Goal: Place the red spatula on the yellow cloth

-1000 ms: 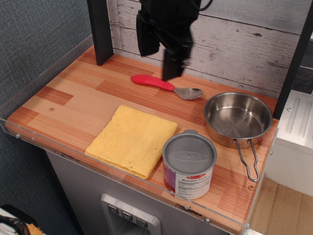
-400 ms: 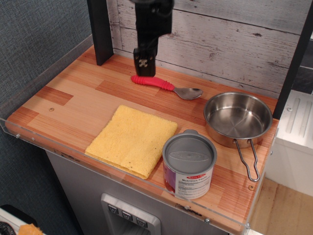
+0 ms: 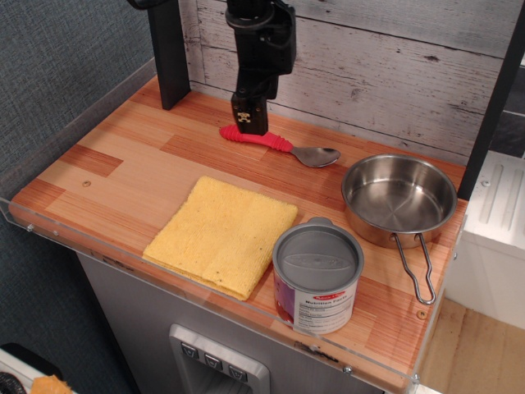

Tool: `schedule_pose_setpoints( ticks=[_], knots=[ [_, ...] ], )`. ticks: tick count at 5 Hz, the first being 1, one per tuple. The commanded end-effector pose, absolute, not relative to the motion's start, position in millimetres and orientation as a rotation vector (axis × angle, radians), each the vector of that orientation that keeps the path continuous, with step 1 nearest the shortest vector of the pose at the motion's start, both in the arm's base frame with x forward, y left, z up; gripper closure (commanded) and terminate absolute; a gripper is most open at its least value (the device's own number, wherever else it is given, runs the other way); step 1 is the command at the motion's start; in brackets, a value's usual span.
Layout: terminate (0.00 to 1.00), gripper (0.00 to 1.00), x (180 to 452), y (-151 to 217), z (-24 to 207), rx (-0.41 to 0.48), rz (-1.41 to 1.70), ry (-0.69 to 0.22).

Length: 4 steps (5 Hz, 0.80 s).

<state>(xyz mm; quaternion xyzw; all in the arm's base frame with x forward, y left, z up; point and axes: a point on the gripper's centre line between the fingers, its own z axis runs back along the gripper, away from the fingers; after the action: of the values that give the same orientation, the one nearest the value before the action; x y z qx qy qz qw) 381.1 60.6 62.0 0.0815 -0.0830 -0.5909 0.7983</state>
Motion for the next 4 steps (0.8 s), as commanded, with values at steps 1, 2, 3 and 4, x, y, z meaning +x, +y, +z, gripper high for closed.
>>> schedule_pose_setpoints(
  ticks=[1, 2, 3, 4],
  knots=[
    [0.00, 0.00, 408.4, 55.9, 51.2, 0.177, -1.269, -0.173],
    [0.00, 0.00, 411.6, 57.3, 44.5, 0.191, -1.260, -0.151],
    [0.00, 0.00, 411.8, 59.7, 39.7, 0.204, -1.233, -0.119],
    [0.00, 0.00, 413.5, 63.6, 34.5, 0.164, -1.194, -0.071]
  ],
)
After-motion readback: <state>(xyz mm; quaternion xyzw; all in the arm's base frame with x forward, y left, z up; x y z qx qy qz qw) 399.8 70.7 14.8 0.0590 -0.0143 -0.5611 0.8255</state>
